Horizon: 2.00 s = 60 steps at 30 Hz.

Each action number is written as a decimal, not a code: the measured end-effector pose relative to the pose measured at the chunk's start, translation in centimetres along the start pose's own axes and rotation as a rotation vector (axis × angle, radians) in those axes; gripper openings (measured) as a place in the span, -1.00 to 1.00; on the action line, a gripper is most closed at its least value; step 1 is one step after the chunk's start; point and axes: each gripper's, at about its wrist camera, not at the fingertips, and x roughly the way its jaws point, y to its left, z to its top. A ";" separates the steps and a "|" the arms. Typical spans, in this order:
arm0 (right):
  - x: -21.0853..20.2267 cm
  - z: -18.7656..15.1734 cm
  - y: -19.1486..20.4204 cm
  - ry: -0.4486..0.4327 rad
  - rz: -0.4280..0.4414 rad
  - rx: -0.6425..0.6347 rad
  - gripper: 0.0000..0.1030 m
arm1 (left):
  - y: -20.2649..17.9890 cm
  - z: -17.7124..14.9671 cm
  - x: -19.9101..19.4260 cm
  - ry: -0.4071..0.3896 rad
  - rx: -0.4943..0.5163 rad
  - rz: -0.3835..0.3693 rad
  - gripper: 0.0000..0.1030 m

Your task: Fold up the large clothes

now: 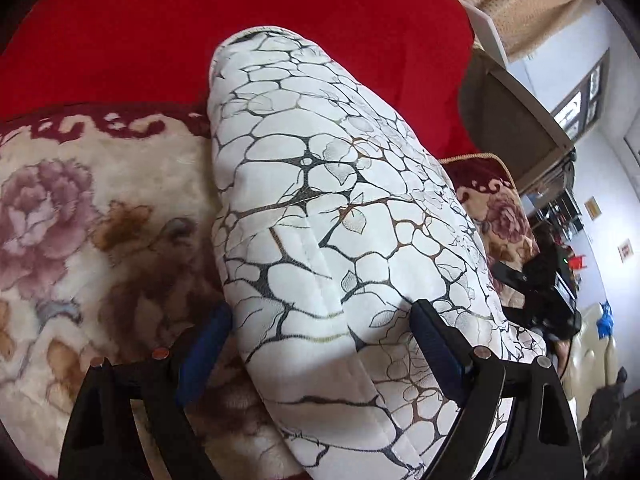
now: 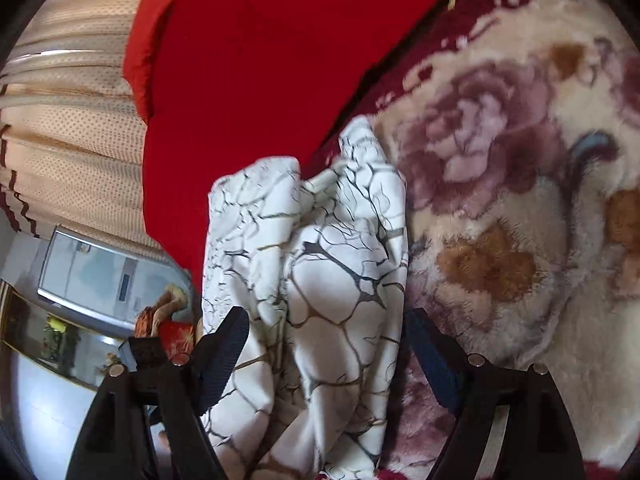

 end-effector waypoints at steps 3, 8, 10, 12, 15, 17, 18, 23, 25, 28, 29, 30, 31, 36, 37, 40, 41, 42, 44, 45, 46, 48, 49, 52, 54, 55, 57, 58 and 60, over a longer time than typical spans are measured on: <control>1.6 0.9 -0.5 0.043 0.023 0.002 0.63 | 0.1 0.3 0.3 0.012 0.002 -0.020 0.81; 3.5 1.6 -0.7 0.082 0.077 -0.010 0.85 | 0.4 0.8 1.1 0.029 -0.009 -0.048 0.88; 4.1 1.6 0.1 0.100 0.132 -0.037 0.90 | 0.1 0.9 1.5 0.039 -0.003 -0.052 0.93; 4.9 1.6 0.6 0.128 0.194 -0.040 0.90 | 0.0 1.1 2.0 0.044 -0.005 -0.063 0.95; 6.2 1.6 1.3 0.143 0.223 -0.062 1.00 | -0.5 1.3 2.7 0.036 -0.015 -0.058 0.97; 6.7 1.7 1.7 0.148 0.234 -0.077 1.00 | -1.2 1.3 3.0 0.033 -0.012 -0.043 0.97; 6.9 1.6 2.0 0.151 0.239 -0.086 1.00 | -1.5 1.3 3.1 0.028 -0.011 -0.042 0.97; 7.7 0.8 2.8 0.140 0.210 -0.118 0.99 | -2.7 1.3 3.5 0.005 0.005 -0.016 0.97; 8.0 0.5 2.9 0.132 0.158 -0.138 0.88 | -3.4 1.3 3.6 -0.004 0.019 0.014 0.97; 8.3 -0.2 3.6 0.124 0.092 -0.180 0.69 | -4.5 1.2 3.9 -0.012 0.040 0.064 0.94; 8.1 -0.3 3.5 0.116 0.085 -0.180 0.67 | -4.9 1.2 4.0 -0.014 0.044 0.075 0.92; 8.1 -0.4 3.5 0.111 0.078 -0.180 0.62 | -5.2 1.2 4.1 -0.015 0.047 0.088 0.91; 8.0 -0.5 3.5 0.109 0.071 -0.184 0.59 | -5.5 1.2 4.2 -0.017 0.050 0.097 0.90; 7.8 -0.8 3.7 0.104 0.068 -0.192 0.54 | -6.7 1.2 4.4 -0.023 0.060 0.129 0.86; 7.8 -0.9 3.7 0.102 0.067 -0.194 0.53 | -7.0 1.1 4.4 -0.025 0.063 0.133 0.85; 7.5 -1.0 3.7 0.098 0.066 -0.198 0.51 | -6.8 0.7 3.5 -0.032 0.074 0.137 0.78; 7.4 -1.1 3.8 0.097 0.069 -0.198 0.49 | -7.0 0.7 3.3 -0.036 0.078 0.136 0.77; 7.3 -1.1 3.9 0.094 0.072 -0.199 0.48 | -7.0 0.6 3.1 -0.038 0.081 0.136 0.74; 7.3 -1.3 4.5 0.090 0.074 -0.211 0.43 | -7.3 0.6 2.8 -0.042 0.083 0.131 0.71; 7.2 -1.4 4.8 0.087 0.074 -0.220 0.42 | -7.4 0.7 2.7 -0.043 0.082 0.129 0.68; 7.2 -1.6 5.2 0.083 0.074 -0.225 0.40 | -7.4 0.7 2.8 -0.044 0.081 0.128 0.66; 7.1 -1.7 5.6 0.077 0.074 -0.236 0.38 | -7.4 0.6 3.0 -0.043 0.082 0.130 0.65; 7.2 -1.7 5.6 0.077 0.069 -0.239 0.38 | -7.5 0.6 3.2 -0.039 0.086 0.136 0.65; 7.4 -1.6 5.0 0.082 0.070 -0.218 0.37 | -7.6 0.5 3.5 -0.029 0.093 0.149 0.67; 7.5 -1.4 4.8 0.083 0.070 -0.214 0.37 | -7.4 0.6 4.1 -0.004 0.084 0.142 0.77; 7.6 -1.3 4.8 0.084 0.068 -0.212 0.37 | -6.9 0.7 4.1 0.015 0.076 0.130 0.85; 7.6 -1.2 4.3 0.091 0.068 -0.206 0.37 | -6.1 0.8 4.5 0.044 0.051 0.092 0.88; 7.7 -1.1 4.2 0.092 0.069 -0.203 0.37 | -5.6 1.0 4.5 0.048 0.028 0.064 0.88; 7.6 -1.1 4.2 0.088 0.071 -0.205 0.37 | -5.0 1.1 3.8 0.021 -0.014 0.028 0.71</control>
